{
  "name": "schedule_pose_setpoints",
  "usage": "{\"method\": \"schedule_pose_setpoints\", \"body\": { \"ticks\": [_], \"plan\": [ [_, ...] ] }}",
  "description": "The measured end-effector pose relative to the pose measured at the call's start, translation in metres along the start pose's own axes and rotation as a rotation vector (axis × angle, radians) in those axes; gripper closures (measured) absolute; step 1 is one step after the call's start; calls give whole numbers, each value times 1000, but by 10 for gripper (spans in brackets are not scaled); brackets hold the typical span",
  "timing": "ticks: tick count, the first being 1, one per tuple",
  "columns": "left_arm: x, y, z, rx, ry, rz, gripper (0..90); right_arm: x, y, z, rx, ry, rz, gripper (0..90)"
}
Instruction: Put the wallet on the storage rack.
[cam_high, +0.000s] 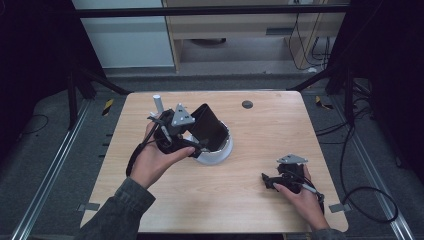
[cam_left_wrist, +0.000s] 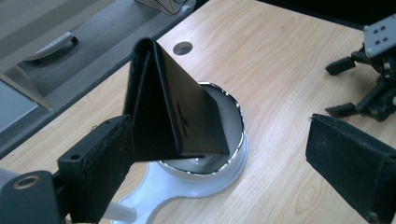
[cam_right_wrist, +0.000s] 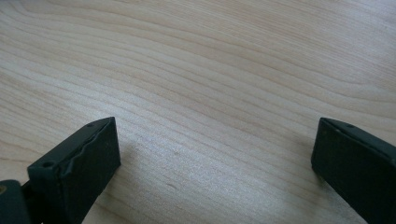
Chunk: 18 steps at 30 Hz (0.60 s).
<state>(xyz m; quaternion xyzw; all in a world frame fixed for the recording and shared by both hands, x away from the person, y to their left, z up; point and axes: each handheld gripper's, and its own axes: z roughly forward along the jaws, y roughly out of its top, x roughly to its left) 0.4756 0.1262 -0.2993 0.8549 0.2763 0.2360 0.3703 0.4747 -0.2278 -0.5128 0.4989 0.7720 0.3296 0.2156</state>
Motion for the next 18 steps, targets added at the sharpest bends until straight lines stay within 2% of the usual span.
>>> {"method": "schedule_pose_setpoints", "body": {
  "ticks": [5, 7, 10, 11, 15, 18],
  "plan": [
    [-10, -19, 0, 2, -16, -2, 61, 0, 0, 0, -1, 1, -3, 15],
    [-13, -26, -1, 10, -14, 10, 58, 0, 0, 0, -2, 2, -2, 15],
    [-19, -38, 0, 8, -28, 0, 54, 0, -1, -1, -1, 2, -2, 15],
    [-20, -41, 0, 17, -28, 11, 50, 0, -1, -1, -2, 2, -3, 15],
    [-26, -58, 6, 32, -42, -4, 50, 0, -1, -1, -2, 2, -2, 15],
    [-27, -67, 11, 53, -23, 9, 40, 1, 0, -1, 0, 4, 4, 15]
  ]
}}
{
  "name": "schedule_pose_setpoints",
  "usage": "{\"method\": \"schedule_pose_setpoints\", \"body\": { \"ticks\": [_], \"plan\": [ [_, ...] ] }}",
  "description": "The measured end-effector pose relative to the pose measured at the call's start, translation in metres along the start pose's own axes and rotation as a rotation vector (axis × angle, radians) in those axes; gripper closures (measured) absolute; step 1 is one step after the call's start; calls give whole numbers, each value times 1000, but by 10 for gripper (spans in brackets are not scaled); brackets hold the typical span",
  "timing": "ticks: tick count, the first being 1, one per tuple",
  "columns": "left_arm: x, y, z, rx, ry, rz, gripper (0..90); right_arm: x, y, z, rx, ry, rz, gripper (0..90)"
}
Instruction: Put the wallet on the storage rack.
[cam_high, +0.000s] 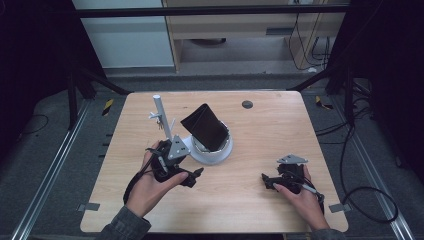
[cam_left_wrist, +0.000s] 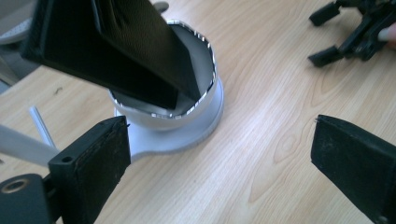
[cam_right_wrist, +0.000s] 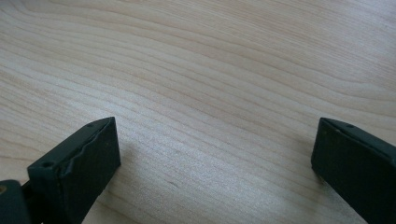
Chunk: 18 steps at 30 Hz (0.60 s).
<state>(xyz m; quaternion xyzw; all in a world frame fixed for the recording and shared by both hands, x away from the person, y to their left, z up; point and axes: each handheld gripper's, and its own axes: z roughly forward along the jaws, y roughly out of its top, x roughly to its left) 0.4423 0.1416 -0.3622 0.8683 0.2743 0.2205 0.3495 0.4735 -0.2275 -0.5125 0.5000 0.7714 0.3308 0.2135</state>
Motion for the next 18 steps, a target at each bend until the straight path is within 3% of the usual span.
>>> {"method": "schedule_pose_setpoints", "body": {
  "ticks": [6, 13, 18],
  "plan": [
    [2, -21, 13, 38, 10, -19, 38, 0, 0, 0, -1, -3, -6, 15],
    [16, -51, 24, 90, 29, -59, 39, 0, 0, 0, -1, -3, -6, 15],
    [30, -72, 28, 103, 52, -119, 39, 0, -1, 0, -1, -4, -7, 15]
  ]
}}
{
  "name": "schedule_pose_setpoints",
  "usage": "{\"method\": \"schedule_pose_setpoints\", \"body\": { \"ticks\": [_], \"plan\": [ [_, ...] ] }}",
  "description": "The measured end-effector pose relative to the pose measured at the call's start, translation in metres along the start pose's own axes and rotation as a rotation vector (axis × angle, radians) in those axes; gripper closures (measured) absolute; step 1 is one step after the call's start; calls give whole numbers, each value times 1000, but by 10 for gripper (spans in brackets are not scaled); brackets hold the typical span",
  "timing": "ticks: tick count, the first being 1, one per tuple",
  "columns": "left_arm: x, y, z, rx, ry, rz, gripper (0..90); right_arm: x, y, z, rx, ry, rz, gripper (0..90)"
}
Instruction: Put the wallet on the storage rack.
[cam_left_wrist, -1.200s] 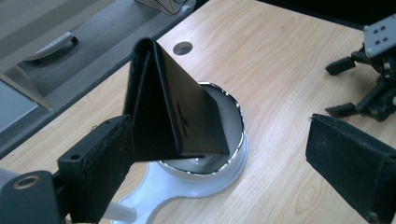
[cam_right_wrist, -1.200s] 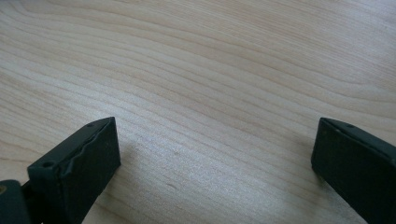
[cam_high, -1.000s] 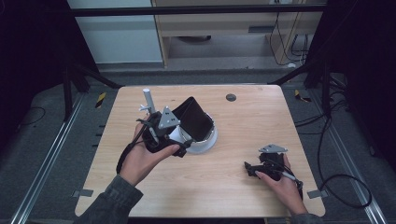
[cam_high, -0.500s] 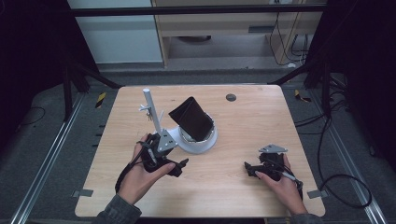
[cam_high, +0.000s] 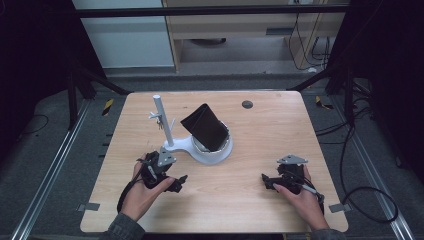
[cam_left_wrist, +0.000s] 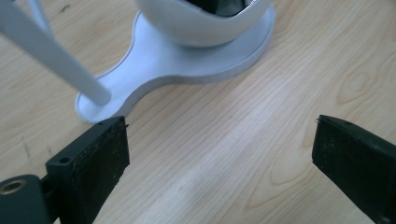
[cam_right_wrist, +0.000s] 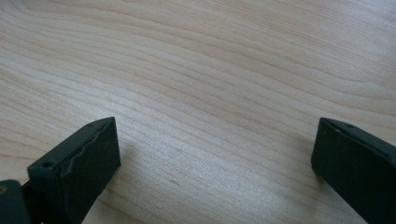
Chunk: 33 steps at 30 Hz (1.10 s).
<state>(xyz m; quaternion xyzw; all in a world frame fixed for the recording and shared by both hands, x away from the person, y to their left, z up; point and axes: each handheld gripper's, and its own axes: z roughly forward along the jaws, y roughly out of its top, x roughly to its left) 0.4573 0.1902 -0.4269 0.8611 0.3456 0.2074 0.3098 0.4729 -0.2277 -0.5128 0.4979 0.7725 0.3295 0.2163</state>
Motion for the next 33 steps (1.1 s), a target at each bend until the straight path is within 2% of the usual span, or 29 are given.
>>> {"method": "schedule_pose_setpoints", "body": {
  "ticks": [9, 14, 22, 33],
  "plan": [
    [18, -25, 9, 28, 23, -50, 39, 0, 0, 0, 0, 0, 1, 15],
    [26, -38, 13, 38, 69, -68, 39, 0, 0, 0, 0, 1, 1, 15],
    [43, -57, 17, 47, 97, -129, 40, 0, 0, 0, -1, 1, 1, 15],
    [59, -71, 24, 35, 121, -187, 42, 0, 0, 0, -1, 1, 1, 15]
  ]
}}
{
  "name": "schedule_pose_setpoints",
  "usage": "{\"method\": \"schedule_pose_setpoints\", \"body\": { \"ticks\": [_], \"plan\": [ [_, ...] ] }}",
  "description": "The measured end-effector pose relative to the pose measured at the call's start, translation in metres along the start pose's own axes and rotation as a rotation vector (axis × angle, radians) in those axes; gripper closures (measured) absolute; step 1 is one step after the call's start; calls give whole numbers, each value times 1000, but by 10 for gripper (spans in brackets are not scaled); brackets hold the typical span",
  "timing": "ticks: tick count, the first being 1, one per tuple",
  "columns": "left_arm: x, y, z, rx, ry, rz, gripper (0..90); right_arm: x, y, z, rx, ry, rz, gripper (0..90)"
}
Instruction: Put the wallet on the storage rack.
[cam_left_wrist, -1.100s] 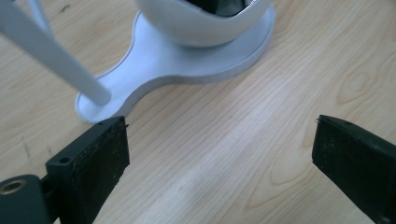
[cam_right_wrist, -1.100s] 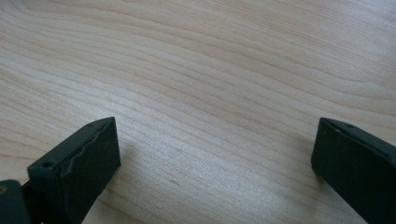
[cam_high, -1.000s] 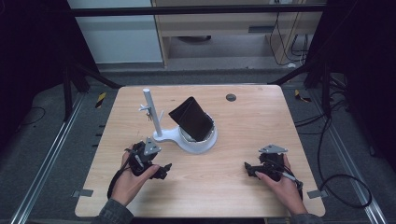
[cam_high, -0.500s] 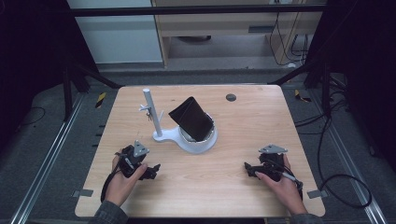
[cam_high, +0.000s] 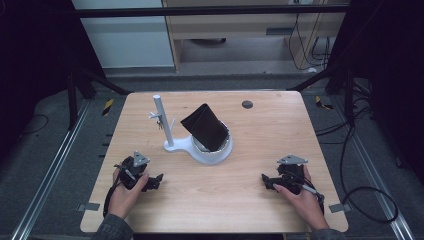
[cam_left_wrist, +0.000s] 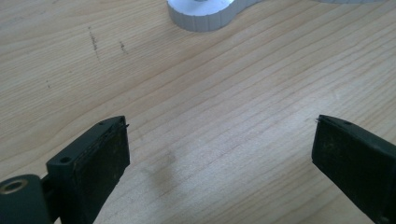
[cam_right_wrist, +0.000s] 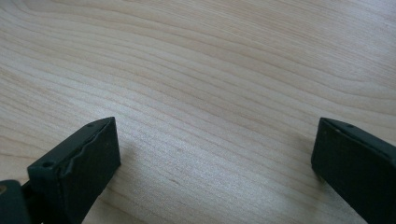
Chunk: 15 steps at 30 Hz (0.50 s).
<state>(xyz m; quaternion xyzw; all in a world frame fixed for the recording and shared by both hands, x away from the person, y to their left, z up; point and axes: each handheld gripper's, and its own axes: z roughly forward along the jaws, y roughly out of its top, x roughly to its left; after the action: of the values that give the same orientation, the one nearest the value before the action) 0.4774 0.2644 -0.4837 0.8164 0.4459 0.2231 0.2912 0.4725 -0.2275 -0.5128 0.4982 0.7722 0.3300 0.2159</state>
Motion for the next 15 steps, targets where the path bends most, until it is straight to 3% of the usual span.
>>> {"method": "schedule_pose_setpoints", "body": {
  "ticks": [15],
  "plan": [
    [13, -11, 16, -11, 3, -66, 44, 0, 0, 0, 0, 0, 0, 15]
  ]
}}
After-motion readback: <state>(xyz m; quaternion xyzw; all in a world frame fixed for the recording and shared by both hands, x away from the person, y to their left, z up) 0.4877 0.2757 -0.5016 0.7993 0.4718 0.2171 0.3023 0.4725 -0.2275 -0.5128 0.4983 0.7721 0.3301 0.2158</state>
